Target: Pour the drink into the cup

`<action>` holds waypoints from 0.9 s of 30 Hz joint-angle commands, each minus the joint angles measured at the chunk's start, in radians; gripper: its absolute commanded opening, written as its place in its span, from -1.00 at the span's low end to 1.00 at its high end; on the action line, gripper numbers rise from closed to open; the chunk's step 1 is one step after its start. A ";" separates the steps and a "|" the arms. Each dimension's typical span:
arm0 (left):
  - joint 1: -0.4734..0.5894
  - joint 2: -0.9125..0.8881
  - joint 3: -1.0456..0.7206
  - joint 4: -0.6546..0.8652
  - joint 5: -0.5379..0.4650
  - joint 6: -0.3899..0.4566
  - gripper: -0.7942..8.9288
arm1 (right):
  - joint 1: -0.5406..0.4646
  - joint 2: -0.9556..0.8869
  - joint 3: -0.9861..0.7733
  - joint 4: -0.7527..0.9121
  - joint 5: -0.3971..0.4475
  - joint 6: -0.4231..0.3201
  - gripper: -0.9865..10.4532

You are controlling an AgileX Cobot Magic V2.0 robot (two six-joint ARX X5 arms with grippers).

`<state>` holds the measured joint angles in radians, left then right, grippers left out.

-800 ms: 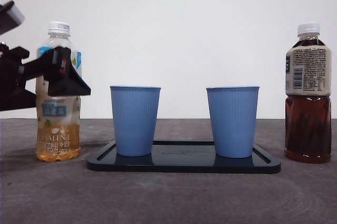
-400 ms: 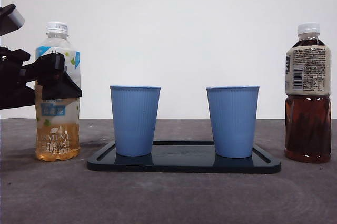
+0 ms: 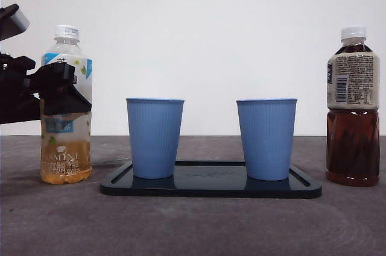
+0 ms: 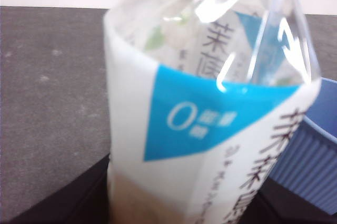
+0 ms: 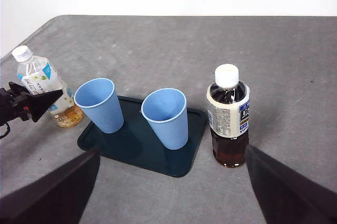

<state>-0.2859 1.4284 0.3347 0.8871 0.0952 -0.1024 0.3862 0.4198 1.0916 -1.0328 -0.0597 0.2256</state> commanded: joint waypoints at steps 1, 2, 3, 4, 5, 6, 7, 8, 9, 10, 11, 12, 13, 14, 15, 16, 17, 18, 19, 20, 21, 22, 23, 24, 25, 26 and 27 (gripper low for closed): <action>-0.003 0.003 0.004 0.033 -0.006 0.005 -0.46 | 0.005 0.003 0.020 0.006 0.006 0.010 -0.05; -0.003 -0.006 0.004 0.031 -0.006 0.005 -0.46 | 0.005 0.003 0.020 0.006 0.008 0.010 -0.05; -0.005 -0.021 0.004 0.023 -0.006 0.005 -0.46 | 0.005 0.003 0.020 0.006 0.008 0.010 -0.05; -0.006 -0.036 0.005 0.013 -0.006 0.010 -0.46 | 0.005 0.003 0.020 0.006 0.008 0.010 -0.05; -0.008 -0.057 0.005 -0.001 -0.006 0.020 -0.46 | 0.005 0.003 0.020 0.006 0.008 0.009 -0.05; -0.010 -0.079 0.006 -0.017 -0.006 0.032 -0.46 | 0.005 0.003 0.020 0.006 0.008 0.009 -0.05; -0.013 -0.101 0.007 -0.034 -0.006 0.040 -0.46 | 0.005 0.003 0.020 0.006 0.010 0.009 -0.05; -0.017 -0.129 0.011 -0.061 -0.006 0.045 -0.46 | 0.005 0.003 0.020 0.006 0.013 0.010 -0.05; -0.019 -0.158 0.016 -0.097 -0.006 0.046 -0.46 | 0.005 0.003 0.020 0.006 0.014 0.010 -0.05; -0.023 -0.185 0.021 -0.131 -0.006 0.046 -0.46 | 0.005 0.003 0.020 0.006 0.016 0.010 -0.05; -0.027 -0.215 0.030 -0.177 -0.006 0.046 -0.46 | 0.005 0.003 0.020 0.006 0.016 0.009 -0.05; -0.032 -0.245 0.041 -0.228 -0.006 0.047 -0.46 | 0.005 0.003 0.020 0.006 0.016 0.010 -0.05; -0.037 -0.271 0.054 -0.280 -0.006 0.048 -0.46 | 0.005 0.003 0.020 0.007 0.016 0.010 -0.05; -0.042 -0.299 0.077 -0.359 -0.006 0.055 -0.46 | 0.005 0.003 0.020 0.007 0.016 0.010 -0.05; -0.045 -0.326 0.105 -0.448 -0.006 0.064 -0.46 | 0.005 0.003 0.020 0.007 0.016 0.009 -0.05; -0.049 -0.346 0.134 -0.529 -0.006 0.071 -0.46 | 0.005 0.003 0.020 0.007 0.016 0.010 -0.05; -0.053 -0.364 0.173 -0.632 -0.006 0.079 -0.46 | 0.005 0.003 0.020 0.007 0.016 0.010 -0.05; -0.056 -0.377 0.215 -0.732 -0.008 0.090 -0.46 | 0.005 0.003 0.020 0.007 0.015 0.010 -0.05; -0.057 -0.384 0.254 -0.814 -0.010 0.099 -0.46 | 0.005 0.003 0.020 0.007 0.015 0.010 -0.05; -0.058 -0.386 0.303 -0.913 -0.010 0.112 -0.46 | 0.005 0.003 0.020 0.007 0.015 0.009 -0.05; -0.059 -0.385 0.353 -1.009 -0.011 0.123 -0.46 | 0.005 0.003 0.020 0.007 0.015 0.010 -0.05; -0.060 -0.382 0.397 -1.087 -0.013 0.134 -0.46 | 0.005 0.003 0.020 0.007 0.015 0.010 -0.05; -0.062 -0.378 0.444 -1.168 -0.014 0.154 -0.46 | 0.005 0.003 0.020 0.007 0.015 0.010 -0.05; -0.065 -0.373 0.490 -1.243 -0.019 0.176 -0.46 | 0.005 0.003 0.020 0.007 0.015 0.010 -0.05; -0.069 -0.370 0.525 -1.295 -0.029 0.193 -0.46 | 0.005 0.003 0.020 0.007 0.015 0.010 -0.05; -0.076 -0.365 0.563 -1.348 -0.046 0.216 -0.46 | 0.005 0.003 0.020 0.007 0.015 0.010 -0.05; -0.081 -0.360 0.597 -1.394 -0.070 0.235 -0.46 | 0.005 0.003 0.020 0.007 0.014 0.010 -0.05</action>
<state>-0.3584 1.0615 0.8722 -0.4824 0.0441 0.0666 0.3862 0.4198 1.0916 -1.0332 -0.0490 0.2256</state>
